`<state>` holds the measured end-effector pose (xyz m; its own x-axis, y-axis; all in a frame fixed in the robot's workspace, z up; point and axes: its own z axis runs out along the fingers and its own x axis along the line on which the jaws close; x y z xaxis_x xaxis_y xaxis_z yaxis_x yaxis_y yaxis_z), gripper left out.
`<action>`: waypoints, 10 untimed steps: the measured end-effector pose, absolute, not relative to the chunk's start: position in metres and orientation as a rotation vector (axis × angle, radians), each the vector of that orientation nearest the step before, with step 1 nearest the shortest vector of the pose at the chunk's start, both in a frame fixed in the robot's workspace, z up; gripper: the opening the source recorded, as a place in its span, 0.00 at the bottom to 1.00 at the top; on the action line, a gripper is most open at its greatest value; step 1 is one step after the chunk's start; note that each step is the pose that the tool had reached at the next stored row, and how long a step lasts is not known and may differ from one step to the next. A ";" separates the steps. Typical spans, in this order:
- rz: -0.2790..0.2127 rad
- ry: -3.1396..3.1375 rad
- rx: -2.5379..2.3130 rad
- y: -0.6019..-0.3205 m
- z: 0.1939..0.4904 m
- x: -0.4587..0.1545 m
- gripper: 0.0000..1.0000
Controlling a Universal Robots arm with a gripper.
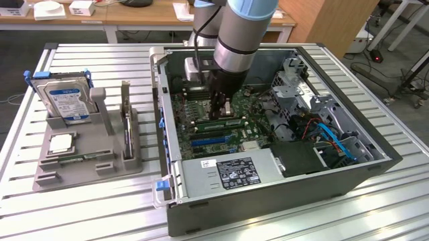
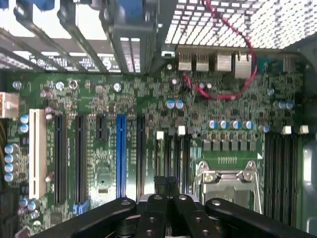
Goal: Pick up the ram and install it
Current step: 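Press down the ram until it locks into place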
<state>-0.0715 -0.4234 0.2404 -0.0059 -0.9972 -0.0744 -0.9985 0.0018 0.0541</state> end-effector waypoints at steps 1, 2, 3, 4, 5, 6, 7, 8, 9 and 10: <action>0.142 2.213 -2.205 -0.423 0.240 -0.070 0.09; 0.142 2.213 -2.205 -0.423 0.240 -0.068 0.09; 0.142 2.213 -2.205 -0.423 0.240 -0.066 0.09; 0.142 2.213 -2.205 -0.423 0.240 -0.063 0.09; 0.142 2.213 -2.205 -0.423 0.240 -0.061 0.09; 0.142 2.213 -2.205 -0.423 0.240 -0.059 0.09; 0.142 2.213 -2.205 -0.423 0.240 -0.057 0.09; 0.142 2.213 -2.205 -0.423 0.240 -0.055 0.09; 0.142 2.213 -2.205 -0.423 0.240 -0.053 0.09; 0.142 2.213 -2.205 -0.423 0.240 -0.051 0.09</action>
